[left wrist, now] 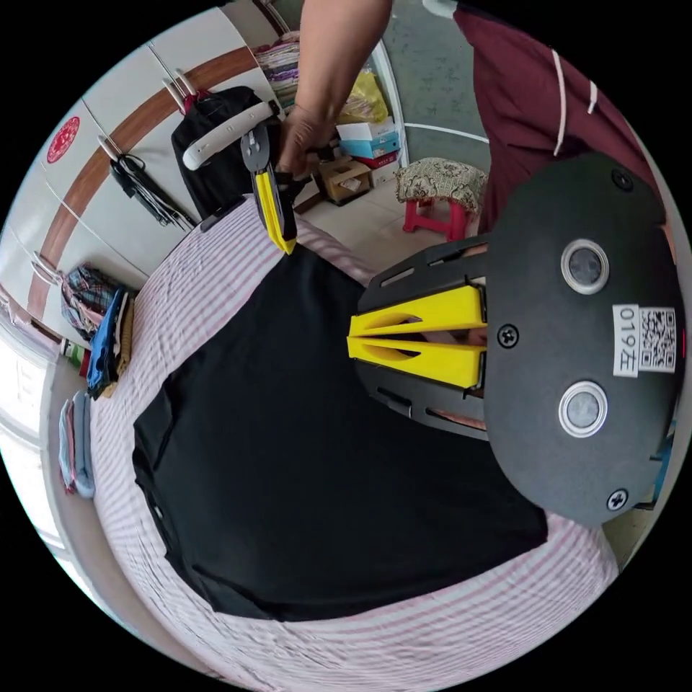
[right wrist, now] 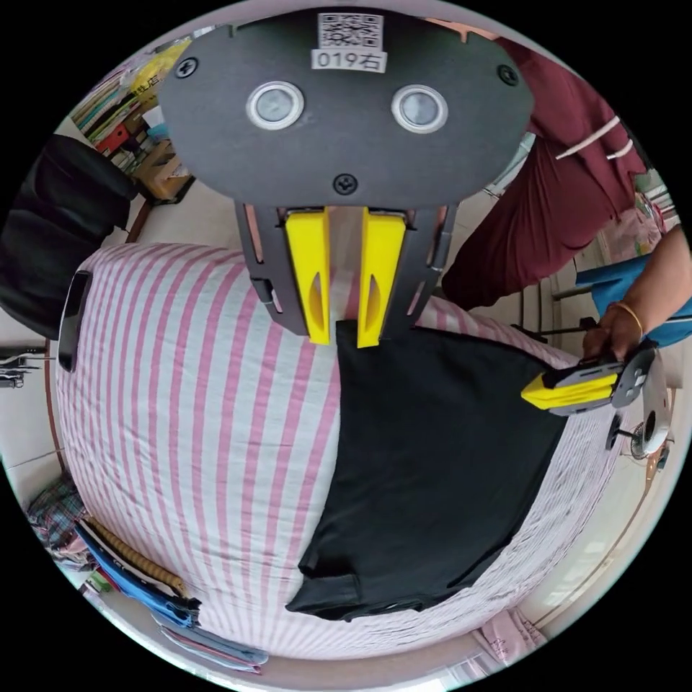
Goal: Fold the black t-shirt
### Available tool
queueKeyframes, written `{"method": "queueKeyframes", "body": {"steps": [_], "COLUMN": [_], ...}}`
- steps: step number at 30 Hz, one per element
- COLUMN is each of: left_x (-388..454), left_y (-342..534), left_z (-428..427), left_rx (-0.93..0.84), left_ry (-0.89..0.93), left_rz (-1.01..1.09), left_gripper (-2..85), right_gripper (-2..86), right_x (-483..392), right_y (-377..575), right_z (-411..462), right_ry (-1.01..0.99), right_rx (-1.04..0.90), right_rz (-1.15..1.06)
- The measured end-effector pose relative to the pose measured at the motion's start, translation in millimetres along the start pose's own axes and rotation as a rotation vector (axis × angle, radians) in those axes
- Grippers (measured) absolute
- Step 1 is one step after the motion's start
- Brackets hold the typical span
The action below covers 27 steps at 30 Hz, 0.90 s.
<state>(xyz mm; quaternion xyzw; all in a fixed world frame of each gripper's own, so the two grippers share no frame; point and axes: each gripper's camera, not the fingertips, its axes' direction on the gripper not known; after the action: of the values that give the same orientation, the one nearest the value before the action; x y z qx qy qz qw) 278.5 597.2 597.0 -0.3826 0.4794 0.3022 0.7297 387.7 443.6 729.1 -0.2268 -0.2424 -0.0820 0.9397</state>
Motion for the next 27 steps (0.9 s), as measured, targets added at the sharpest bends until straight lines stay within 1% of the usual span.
{"method": "queueKeyframes", "body": {"steps": [3,6,8,12,15,18,22,27], "left_x": [12,16,15,4,0,-3,-6,-7], "left_y": [-18,-27,-27,-19,-11,-6,5,24], "left_z": [11,15,24,13,2,-9,-29,-60], "left_rx": [-0.010,-0.041,-0.155,-0.179,-0.181,-0.181,-0.170,-0.116], "left_ry": [0.047,0.075,0.094,0.165,0.174,0.173,0.162,0.118], "left_rz": [0.007,0.014,0.025,0.012,0.018,0.000,-0.019,-0.031], "left_gripper": [0.7,0.7,0.7,0.6,0.5,0.6,0.7,0.8], "right_gripper": [5.1,1.1,0.2,-0.4,0.0,1.1,4.4,7.6], "right_x": [26,50,66,126,161,180,219,252], "right_y": [3,8,12,26,32,31,43,64], "right_z": [20,31,34,41,61,74,79,80], "right_ry": [-0.027,-0.029,-0.060,-0.137,-0.210,-0.184,-0.266,-0.304], "right_rx": [-0.025,-0.018,-0.015,-0.003,-0.045,-0.066,-0.050,-0.031], "right_rz": [0.037,0.042,0.031,0.118,0.152,0.123,0.140,0.160]}}
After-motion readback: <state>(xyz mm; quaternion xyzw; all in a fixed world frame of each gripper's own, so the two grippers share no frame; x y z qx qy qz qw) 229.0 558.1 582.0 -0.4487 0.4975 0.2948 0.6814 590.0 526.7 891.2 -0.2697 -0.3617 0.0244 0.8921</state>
